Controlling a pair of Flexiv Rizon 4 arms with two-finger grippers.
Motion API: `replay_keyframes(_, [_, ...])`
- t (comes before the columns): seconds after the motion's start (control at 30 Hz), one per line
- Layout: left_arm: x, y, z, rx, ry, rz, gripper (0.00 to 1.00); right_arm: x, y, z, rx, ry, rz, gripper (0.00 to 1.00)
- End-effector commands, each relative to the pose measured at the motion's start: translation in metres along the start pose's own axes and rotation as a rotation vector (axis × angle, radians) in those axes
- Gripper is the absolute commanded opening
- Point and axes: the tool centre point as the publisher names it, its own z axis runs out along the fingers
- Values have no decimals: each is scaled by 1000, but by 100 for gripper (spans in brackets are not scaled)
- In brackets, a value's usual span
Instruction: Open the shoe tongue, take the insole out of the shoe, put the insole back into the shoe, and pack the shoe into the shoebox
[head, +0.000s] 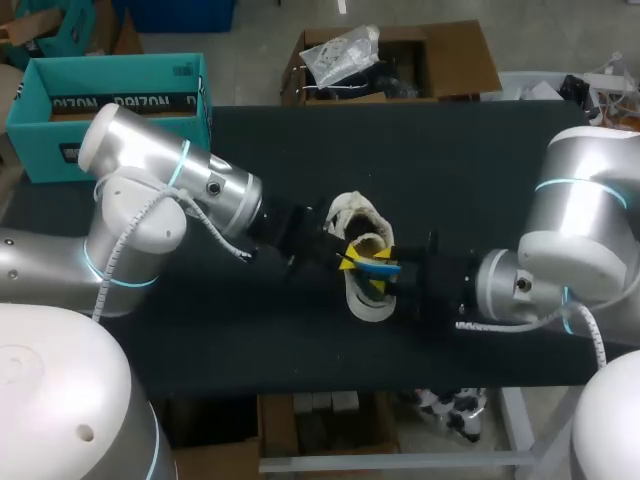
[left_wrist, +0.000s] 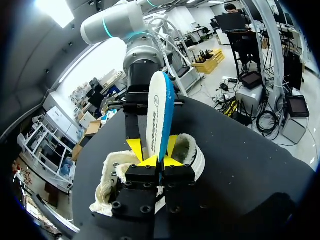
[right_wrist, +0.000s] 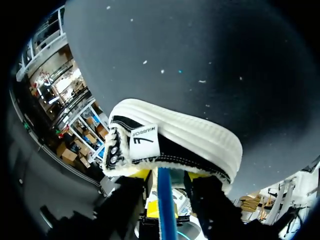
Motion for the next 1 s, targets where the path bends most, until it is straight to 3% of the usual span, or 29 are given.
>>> replay_keyframes(0.03, [0,1,0,5,-7,0,0,-4,-14,-13,-29,10,-11,46])
replay_keyframes(0.2, [0,1,-2,7,-16,-3,0,-3,-18,-14,-35,8,-23,19])
replay_keyframes(0.23, [0,0,-2,6,-16,-2,0,-2,-17,-14,-35,8,-23,2])
replay_keyframes(0.27, [0,0,-2,3,-16,-2,0,-2,-16,-13,-35,6,-24,0])
replay_keyframes(0.87, [-11,21,3,-26,-26,-70,0,13,13,7,-52,-8,8,0])
replay_keyframes(0.9, [-11,21,3,-26,-26,-72,5,13,14,8,-57,-9,11,0])
replay_keyframes(0.93, [-11,22,3,-24,-26,-74,21,13,16,8,-57,-9,12,0])
replay_keyframes(1.0, [-12,22,2,-23,-27,-75,23,14,19,8,-61,-7,18,0])
